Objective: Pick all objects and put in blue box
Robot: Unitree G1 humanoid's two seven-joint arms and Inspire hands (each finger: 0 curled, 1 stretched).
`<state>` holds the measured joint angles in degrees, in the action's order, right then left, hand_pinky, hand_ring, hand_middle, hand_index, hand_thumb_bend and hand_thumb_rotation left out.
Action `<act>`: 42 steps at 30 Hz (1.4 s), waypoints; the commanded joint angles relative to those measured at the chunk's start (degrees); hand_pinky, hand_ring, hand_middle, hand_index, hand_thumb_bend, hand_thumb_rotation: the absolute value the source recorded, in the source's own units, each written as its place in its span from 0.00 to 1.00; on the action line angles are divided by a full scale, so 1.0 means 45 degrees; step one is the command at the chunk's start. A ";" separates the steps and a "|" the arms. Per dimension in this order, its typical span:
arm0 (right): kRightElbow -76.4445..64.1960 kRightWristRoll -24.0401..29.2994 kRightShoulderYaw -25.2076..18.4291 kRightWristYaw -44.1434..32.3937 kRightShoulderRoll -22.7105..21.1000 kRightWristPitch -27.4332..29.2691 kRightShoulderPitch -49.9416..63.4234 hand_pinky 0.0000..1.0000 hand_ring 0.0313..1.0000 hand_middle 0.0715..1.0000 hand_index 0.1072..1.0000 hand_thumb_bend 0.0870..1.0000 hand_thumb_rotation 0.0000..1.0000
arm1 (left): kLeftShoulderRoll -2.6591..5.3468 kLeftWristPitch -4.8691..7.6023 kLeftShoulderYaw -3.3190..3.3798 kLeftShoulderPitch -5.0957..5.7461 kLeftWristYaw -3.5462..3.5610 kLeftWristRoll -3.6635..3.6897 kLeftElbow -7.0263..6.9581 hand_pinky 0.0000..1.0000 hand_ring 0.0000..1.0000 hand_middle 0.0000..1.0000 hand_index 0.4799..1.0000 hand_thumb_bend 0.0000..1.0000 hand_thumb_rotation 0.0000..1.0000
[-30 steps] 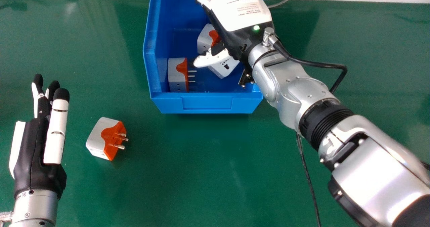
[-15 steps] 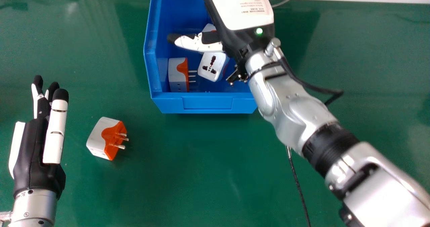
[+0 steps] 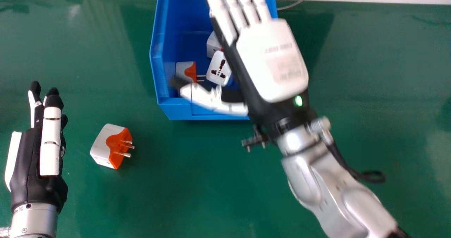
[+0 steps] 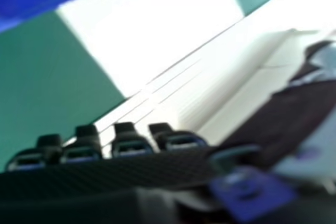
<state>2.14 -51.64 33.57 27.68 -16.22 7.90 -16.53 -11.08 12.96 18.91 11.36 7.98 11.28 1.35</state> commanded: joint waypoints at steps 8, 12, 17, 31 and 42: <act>-0.1174 -0.0286 0.0091 -0.0634 -0.1287 0.2806 0.1722 0.92 0.99 1.00 0.98 0.30 0.87 | 0.0159 0.0060 0.0114 0.0084 -0.0157 0.0090 -0.0413 1.00 1.00 1.00 0.97 0.42 1.00; -0.0731 -0.0226 0.0190 -0.1036 -0.1407 0.3734 0.1670 0.93 1.00 1.00 0.98 0.30 0.87 | 0.0188 0.0197 0.0119 0.0058 -0.0151 0.0080 -0.0383 1.00 1.00 1.00 0.97 0.43 1.00; 0.0099 -0.0528 0.0391 -0.1187 -0.1231 0.4649 0.1133 0.99 1.00 1.00 0.98 0.30 0.85 | 0.0327 0.0217 0.0113 -0.0024 -0.0234 0.0137 -0.0378 1.00 1.00 0.99 0.96 0.43 1.00; 0.2329 -0.1737 0.1254 -0.3292 0.0522 0.4350 -0.2191 0.84 0.95 0.98 0.96 0.35 0.78 | 0.0775 -0.0083 -0.0080 0.0142 -0.0910 -0.0237 -0.0975 1.00 1.00 0.99 0.93 0.40 1.00; 0.5940 -0.2369 0.2097 -0.3490 0.2348 0.3678 -0.5359 0.78 0.91 0.93 0.89 0.38 0.66 | 0.0878 -0.0517 -0.0073 0.0385 -0.1104 -0.0228 -0.1452 1.00 1.00 1.00 0.99 0.39 1.00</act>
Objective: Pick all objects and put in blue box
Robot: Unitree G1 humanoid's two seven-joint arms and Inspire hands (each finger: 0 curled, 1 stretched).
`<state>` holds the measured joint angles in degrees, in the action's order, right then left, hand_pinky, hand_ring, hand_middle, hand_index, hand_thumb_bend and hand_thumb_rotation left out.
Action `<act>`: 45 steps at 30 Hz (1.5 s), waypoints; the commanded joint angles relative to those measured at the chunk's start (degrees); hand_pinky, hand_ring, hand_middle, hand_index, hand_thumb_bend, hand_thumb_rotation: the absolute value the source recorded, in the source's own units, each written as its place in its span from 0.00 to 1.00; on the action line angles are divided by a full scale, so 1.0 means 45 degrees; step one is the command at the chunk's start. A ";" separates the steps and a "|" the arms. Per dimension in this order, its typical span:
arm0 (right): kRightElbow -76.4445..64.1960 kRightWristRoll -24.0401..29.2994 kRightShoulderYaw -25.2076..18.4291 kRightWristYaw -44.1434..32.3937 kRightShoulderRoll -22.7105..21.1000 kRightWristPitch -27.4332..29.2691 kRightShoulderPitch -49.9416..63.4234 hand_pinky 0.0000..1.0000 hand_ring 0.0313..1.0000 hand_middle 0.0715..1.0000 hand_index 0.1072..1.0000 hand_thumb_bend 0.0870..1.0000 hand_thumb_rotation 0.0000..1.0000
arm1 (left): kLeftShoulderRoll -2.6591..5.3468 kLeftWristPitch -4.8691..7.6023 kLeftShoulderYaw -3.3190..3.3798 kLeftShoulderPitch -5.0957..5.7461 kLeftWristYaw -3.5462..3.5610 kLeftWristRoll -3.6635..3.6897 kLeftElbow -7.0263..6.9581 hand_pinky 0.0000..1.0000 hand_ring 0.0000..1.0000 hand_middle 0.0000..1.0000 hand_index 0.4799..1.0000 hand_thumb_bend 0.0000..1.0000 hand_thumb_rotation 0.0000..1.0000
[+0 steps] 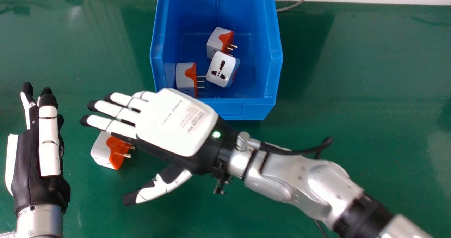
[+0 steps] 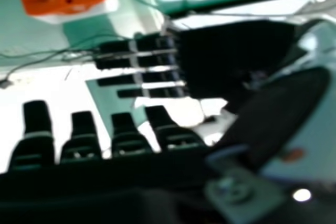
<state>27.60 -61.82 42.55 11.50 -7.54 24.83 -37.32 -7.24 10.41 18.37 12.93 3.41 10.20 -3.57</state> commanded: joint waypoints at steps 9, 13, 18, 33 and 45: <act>0.3140 -0.0047 0.0527 -0.0116 0.1742 -0.0869 -0.2707 0.82 0.93 0.94 0.90 0.39 0.67 | 0.0215 -0.0235 -0.0041 0.0256 -0.0465 -0.0276 -0.0855 1.00 1.00 0.99 0.97 0.40 1.00; 0.4125 -0.0122 0.0726 -0.0132 0.2185 -0.1134 -0.3365 0.81 0.92 0.93 0.89 0.38 0.69 | 0.0282 -0.0408 -0.0060 0.0410 -0.0486 -0.0267 -0.1137 1.00 1.00 0.99 0.95 0.41 1.00; 0.5029 -0.0134 0.1017 -0.0345 0.2719 -0.1514 -0.4066 0.80 0.91 0.92 0.89 0.38 0.69 | 0.0261 -0.0408 -0.0078 0.0527 -0.0489 -0.0372 -0.1280 1.00 1.00 0.99 0.95 0.41 1.00; 0.6855 -0.0569 0.2263 0.0479 0.3275 -0.1857 -0.5109 0.78 0.87 0.88 0.85 0.41 0.69 | 0.0731 -0.0655 -0.0442 0.0725 -0.0745 -0.0476 -0.1964 1.00 1.00 0.99 0.96 0.39 1.00; 0.7446 -0.0529 0.2695 0.0410 0.3507 -0.1798 -0.5508 0.77 0.86 0.86 0.84 0.39 0.67 | 0.0872 -0.0509 -0.0645 0.0605 -0.0787 -0.0656 -0.1924 1.00 1.00 1.00 0.98 0.40 1.00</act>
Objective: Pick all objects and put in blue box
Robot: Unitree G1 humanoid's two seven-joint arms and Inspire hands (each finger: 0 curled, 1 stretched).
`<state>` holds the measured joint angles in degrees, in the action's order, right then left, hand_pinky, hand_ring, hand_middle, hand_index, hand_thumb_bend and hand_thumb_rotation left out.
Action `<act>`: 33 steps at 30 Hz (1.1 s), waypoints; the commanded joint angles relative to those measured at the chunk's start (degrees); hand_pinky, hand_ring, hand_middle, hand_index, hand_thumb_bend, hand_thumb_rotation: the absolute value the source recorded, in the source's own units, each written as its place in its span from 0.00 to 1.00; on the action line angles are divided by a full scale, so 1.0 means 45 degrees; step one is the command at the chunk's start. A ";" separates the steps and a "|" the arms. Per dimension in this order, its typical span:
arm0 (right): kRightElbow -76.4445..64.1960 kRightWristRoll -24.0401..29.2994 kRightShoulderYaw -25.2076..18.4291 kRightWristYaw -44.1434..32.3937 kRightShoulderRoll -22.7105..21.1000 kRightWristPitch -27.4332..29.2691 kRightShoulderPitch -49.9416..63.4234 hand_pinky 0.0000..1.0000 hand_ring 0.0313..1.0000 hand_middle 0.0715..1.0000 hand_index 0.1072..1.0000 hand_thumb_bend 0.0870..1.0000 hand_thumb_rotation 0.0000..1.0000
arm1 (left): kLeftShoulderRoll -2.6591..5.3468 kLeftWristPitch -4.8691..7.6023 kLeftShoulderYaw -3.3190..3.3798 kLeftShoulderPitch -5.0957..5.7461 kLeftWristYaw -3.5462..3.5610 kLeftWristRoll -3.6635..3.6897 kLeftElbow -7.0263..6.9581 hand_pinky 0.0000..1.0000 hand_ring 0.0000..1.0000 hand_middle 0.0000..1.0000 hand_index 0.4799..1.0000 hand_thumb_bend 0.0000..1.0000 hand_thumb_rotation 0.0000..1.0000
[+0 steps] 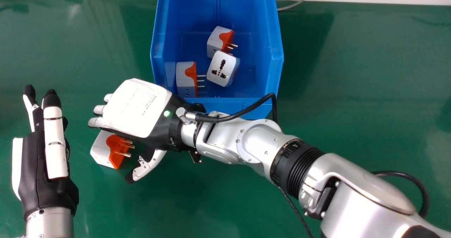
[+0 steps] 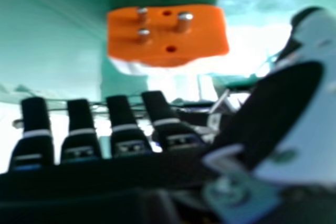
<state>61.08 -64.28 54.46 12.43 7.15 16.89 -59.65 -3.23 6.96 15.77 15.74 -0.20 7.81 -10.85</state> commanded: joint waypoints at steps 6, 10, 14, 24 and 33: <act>0.0172 -0.0053 0.0224 0.0325 0.0269 -0.0045 -0.0683 0.76 0.85 0.85 0.83 0.39 0.69 | 0.0024 0.0192 -0.0192 -0.0003 -0.0046 -0.0131 -0.0411 1.00 1.00 1.00 0.98 0.41 1.00; 0.0323 0.0033 0.0291 0.0120 0.0385 0.0025 -0.0802 0.77 0.85 0.85 0.84 0.38 0.73 | 0.0137 0.0187 -0.0281 0.0005 -0.0166 -0.0187 -0.0492 1.00 1.00 0.99 0.96 0.40 1.00; 0.0339 0.0020 0.0405 -0.0033 0.0416 0.0058 -0.0881 0.78 0.86 0.86 0.85 0.37 0.74 | 0.0255 0.0164 -0.0414 0.0040 -0.0273 -0.0308 -0.0605 1.00 1.00 1.00 0.97 0.40 1.00; 0.0465 -0.0025 0.0594 -0.0224 0.0471 -0.0002 -0.0956 0.78 0.86 0.86 0.84 0.31 0.61 | 0.0403 0.0150 -0.0697 0.0475 -0.0265 -0.0433 -0.1003 1.00 1.00 1.00 1.00 0.40 1.00; 0.0554 -0.0030 0.0751 -0.0240 0.0517 0.0122 -0.0985 0.78 0.86 0.86 0.83 0.36 0.36 | 0.0454 0.0685 -0.0930 0.0829 -0.0205 -0.0575 -0.0979 1.00 1.00 1.00 1.00 0.42 1.00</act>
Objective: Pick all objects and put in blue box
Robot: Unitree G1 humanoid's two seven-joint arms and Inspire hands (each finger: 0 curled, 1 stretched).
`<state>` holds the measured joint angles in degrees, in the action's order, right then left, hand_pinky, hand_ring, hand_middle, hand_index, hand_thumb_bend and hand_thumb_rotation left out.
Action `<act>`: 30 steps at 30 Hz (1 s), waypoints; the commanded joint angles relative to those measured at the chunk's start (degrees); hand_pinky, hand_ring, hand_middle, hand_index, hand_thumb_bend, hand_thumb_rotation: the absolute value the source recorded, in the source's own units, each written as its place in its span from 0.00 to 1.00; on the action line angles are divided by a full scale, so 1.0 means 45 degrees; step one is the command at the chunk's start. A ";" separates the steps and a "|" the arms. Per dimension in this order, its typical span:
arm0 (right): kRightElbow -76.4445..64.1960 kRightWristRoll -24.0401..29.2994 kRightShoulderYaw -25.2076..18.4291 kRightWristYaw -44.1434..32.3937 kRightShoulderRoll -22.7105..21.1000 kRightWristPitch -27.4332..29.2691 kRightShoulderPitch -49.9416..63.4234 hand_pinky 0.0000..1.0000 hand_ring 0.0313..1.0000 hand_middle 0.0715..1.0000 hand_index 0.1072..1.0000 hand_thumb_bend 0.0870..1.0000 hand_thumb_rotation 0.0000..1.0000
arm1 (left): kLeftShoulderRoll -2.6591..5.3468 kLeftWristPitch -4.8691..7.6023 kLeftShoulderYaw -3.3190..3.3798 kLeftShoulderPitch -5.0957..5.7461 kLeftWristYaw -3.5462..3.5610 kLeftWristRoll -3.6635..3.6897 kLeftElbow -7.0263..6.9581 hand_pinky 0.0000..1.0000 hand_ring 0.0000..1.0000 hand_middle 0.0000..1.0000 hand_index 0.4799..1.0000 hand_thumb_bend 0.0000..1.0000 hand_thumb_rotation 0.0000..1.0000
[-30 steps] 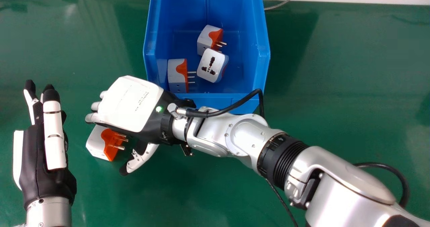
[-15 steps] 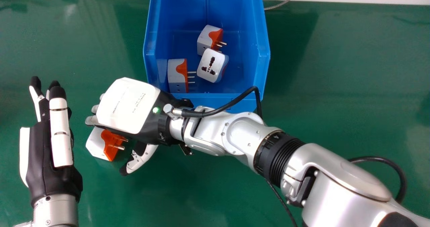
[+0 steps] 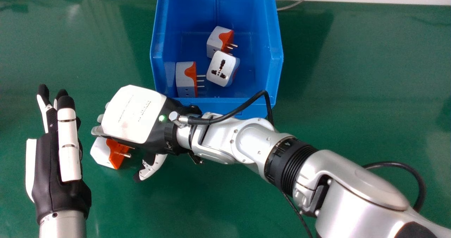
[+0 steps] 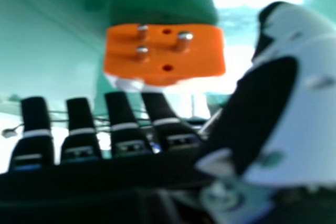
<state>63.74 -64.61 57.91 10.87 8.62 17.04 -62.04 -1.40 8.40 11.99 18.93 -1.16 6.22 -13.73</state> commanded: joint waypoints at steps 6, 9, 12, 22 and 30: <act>0.0031 0.0111 -0.0022 0.0124 0.0307 0.0046 -0.0443 0.78 0.86 0.86 0.83 0.32 0.45 | 0.0186 0.0513 -0.0206 0.0358 -0.0068 -0.0363 -0.0509 1.00 1.00 1.00 1.00 0.42 1.00; 0.0020 0.0019 0.0068 -0.0014 0.0343 -0.0001 -0.0527 0.79 0.86 0.86 0.84 0.39 0.37 | 0.0240 0.0425 -0.0260 0.0476 -0.0107 -0.0450 -0.0689 1.00 1.00 1.00 1.00 0.42 1.00; 0.0053 -0.0049 0.0123 0.0137 0.0364 -0.0006 -0.0555 0.77 0.85 0.85 0.83 0.41 0.34 | 0.0273 0.0313 -0.0293 0.0547 -0.0104 -0.0420 -0.0813 1.00 1.00 1.00 1.00 0.43 1.00; 0.0246 0.0001 0.0052 0.0234 0.0485 -0.0046 -0.0587 0.75 0.84 0.84 0.81 0.39 0.34 | 0.0269 0.0310 -0.0375 0.0598 -0.0096 -0.0461 -0.0860 1.00 1.00 1.00 1.00 0.41 1.00; 0.0636 0.0360 -0.0330 0.0878 0.0757 -0.0417 -0.0314 0.31 0.37 0.45 0.50 0.46 0.06 | 0.0395 0.0281 -0.0597 0.0776 -0.0263 -0.0746 -0.1123 1.00 1.00 1.00 1.00 0.42 1.00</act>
<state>66.58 -64.79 57.85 14.27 8.86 15.15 -62.32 0.16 9.02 9.62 22.11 -1.88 3.63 -16.91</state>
